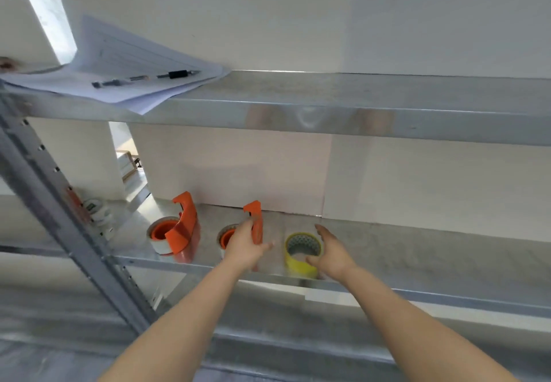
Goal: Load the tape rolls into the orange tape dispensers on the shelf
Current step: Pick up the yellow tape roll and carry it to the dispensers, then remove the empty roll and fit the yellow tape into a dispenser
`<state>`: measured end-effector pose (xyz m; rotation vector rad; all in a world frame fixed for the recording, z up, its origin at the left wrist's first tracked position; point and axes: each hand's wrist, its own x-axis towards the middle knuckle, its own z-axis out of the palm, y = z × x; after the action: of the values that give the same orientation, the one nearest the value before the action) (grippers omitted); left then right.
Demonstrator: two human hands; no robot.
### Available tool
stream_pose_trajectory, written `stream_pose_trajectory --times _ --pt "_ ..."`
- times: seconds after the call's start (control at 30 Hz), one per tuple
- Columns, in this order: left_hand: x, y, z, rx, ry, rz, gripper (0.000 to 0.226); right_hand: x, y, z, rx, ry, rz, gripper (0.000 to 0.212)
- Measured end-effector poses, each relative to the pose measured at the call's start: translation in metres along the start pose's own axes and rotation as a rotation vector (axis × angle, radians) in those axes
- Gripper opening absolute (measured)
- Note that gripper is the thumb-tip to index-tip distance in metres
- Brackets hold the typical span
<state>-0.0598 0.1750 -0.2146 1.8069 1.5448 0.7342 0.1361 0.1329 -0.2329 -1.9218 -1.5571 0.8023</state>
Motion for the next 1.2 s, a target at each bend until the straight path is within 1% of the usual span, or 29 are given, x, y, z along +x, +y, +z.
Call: stream_pose_trajectory --times 0.13,0.27,0.3,0.37,0.43,0.47,0.53,0.6,0.67,0.77,0.83,0.97,1.03,1.1,1.13,1.2 --pt "0.003 -0.019 -0.042 0.062 0.016 -0.049 0.078 -0.002 -0.032 0.020 -0.050 -0.029 -0.059 0.084" --pt "0.009 -0.049 -0.060 0.069 -0.034 -0.151 0.091 0.004 -0.060 0.049 -0.070 -0.080 -0.086 0.086" --pt "0.011 -0.057 -0.060 0.042 -0.052 -0.193 0.093 0.006 -0.066 0.057 -0.066 -0.083 -0.094 0.085" --pt "0.015 -0.068 -0.058 -0.120 -0.075 -0.327 0.094 0.010 -0.079 0.070 -0.018 -0.064 -0.119 0.080" --pt "0.022 -0.077 -0.055 -0.278 -0.090 -0.470 0.089 0.014 -0.089 0.086 0.058 -0.042 -0.124 0.077" --pt "0.026 -0.081 -0.053 -0.320 -0.105 -0.515 0.085 0.017 -0.091 0.095 0.104 -0.032 -0.105 0.077" --pt "0.035 -0.087 -0.048 -0.399 -0.151 -0.561 0.075 0.020 -0.094 0.111 0.180 -0.020 -0.061 0.079" --pt "0.038 -0.087 -0.044 -0.487 -0.207 -0.587 0.063 0.020 -0.096 0.123 0.145 -0.008 -0.042 0.077" --pt "0.040 -0.087 -0.039 -0.498 -0.225 -0.583 0.050 0.021 -0.097 0.130 0.085 0.054 -0.039 0.062" --pt "0.039 -0.082 -0.035 -0.478 -0.216 -0.541 0.032 0.021 -0.100 0.135 0.102 0.149 0.007 0.040" --pt "0.037 -0.078 -0.038 -0.571 -0.224 -0.529 0.030 0.020 -0.102 0.134 0.136 0.191 0.011 0.032" --pt "0.037 -0.072 -0.046 -0.854 -0.184 -0.571 0.047 0.013 -0.109 0.120 0.184 0.252 -0.056 0.014" --pt "0.036 -0.067 -0.052 -0.999 -0.199 -0.622 0.042 0.008 -0.111 0.111 0.195 0.250 -0.109 0.012" --pt "0.033 -0.060 -0.062 -1.171 -0.268 -0.700 0.031 0.001 -0.112 0.100 0.177 0.232 -0.169 0.012" --pt "0.032 -0.057 -0.068 -1.224 -0.291 -0.706 0.028 -0.002 -0.109 0.093 0.169 0.230 -0.192 0.012" --pt "0.032 -0.051 -0.080 -1.247 -0.288 -0.652 0.022 -0.007 -0.100 0.076 0.143 0.237 -0.175 0.014"
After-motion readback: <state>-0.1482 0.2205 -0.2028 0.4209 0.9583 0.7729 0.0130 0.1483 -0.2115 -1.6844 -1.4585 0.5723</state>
